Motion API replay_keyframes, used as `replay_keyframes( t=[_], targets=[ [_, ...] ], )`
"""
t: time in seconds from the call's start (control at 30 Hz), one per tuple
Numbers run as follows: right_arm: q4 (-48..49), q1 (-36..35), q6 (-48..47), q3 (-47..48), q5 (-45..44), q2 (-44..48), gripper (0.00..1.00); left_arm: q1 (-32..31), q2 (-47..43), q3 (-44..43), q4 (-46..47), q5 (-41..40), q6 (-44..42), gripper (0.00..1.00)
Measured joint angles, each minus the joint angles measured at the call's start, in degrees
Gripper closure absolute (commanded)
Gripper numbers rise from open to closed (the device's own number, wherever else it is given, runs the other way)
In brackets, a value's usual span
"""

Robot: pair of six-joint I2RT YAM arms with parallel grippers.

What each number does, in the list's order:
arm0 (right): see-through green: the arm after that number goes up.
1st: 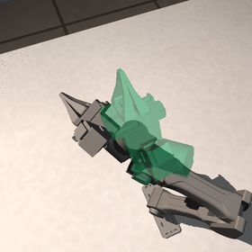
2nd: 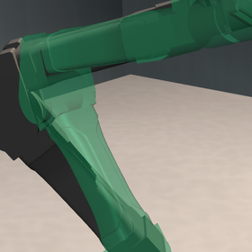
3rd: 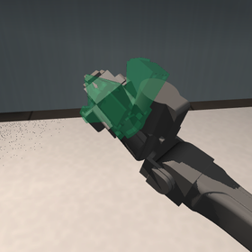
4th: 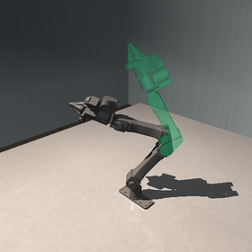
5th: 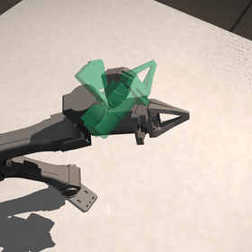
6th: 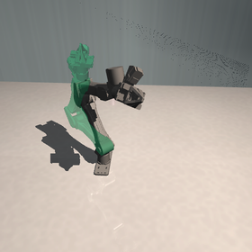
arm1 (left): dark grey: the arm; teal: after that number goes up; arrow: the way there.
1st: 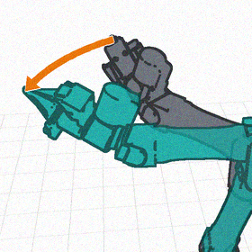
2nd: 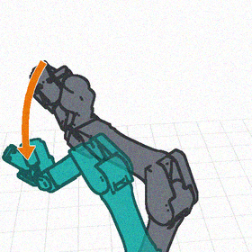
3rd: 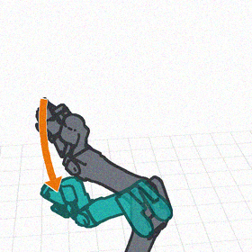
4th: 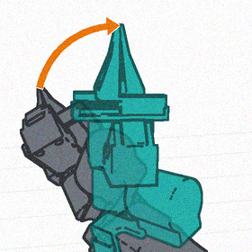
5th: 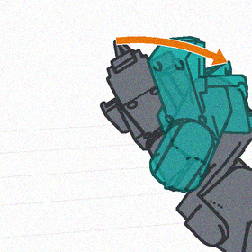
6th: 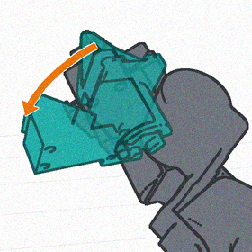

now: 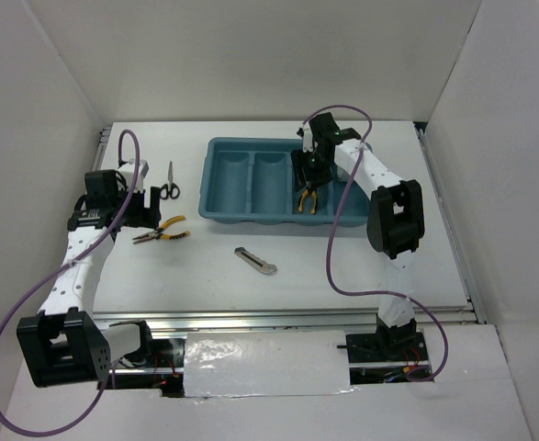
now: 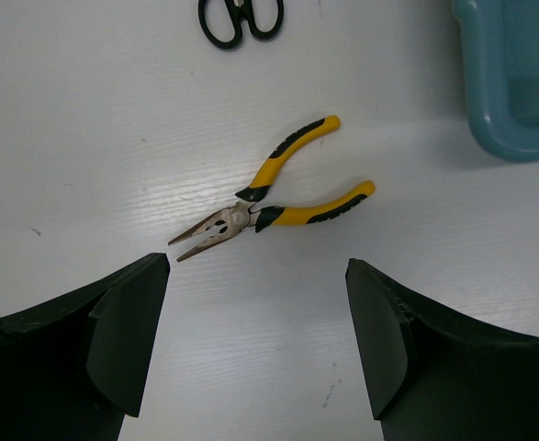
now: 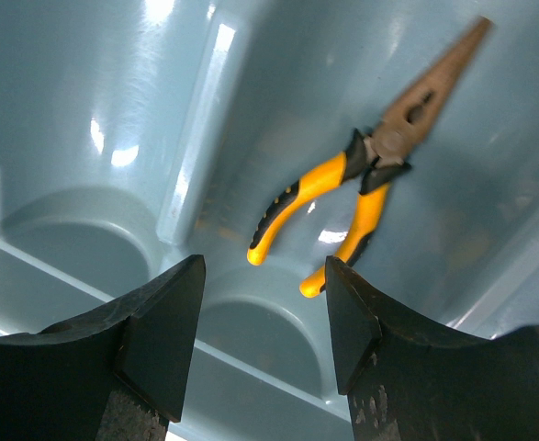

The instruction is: Sort the tools into containers

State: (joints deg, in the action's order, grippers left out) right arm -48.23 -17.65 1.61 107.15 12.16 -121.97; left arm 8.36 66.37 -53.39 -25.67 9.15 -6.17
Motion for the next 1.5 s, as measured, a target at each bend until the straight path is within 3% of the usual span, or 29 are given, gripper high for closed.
replay_keyframes(
  t=[0.1,0.33,0.53,0.67,0.87,1.17,1.5],
  targets=[
    [-0.04,-0.04,-0.07,-0.83,-0.42,0.72,0.38,0.37,3.48,-1.66,-1.55,0.04,-2.34,0.17],
    [-1.01,-0.17,-2.32,-4.7,0.7,6.97,0.4,7.02,12.79,-6.86,-8.11,6.25,-17.18,0.16],
    [-0.98,-0.13,-4.13,-10.19,0.74,15.54,0.41,13.57,21.66,-14.97,-15.45,15.89,-27.45,0.34],
    [-1.11,0.31,-4.66,-12.48,0.96,18.27,0.42,13.75,23.02,-13.53,-12.07,20.59,-27.08,0.35],
    [-1.27,1.88,-5.16,-14.97,1.86,18.53,0.42,8.13,22.53,-7.69,-6.34,23.41,-26.91,0.4],
    [-1.6,4.74,-5.66,-18.8,2.27,21.11,0.42,7.65,33.68,-13.51,-2.43,25.55,-26.47,0.4],
    [-1.53,5.6,-5.75,-21.46,3.56,23.39,0.43,3.32,39.87,-18.36,-2.32,23.71,-26.93,0.49]
  ],
)
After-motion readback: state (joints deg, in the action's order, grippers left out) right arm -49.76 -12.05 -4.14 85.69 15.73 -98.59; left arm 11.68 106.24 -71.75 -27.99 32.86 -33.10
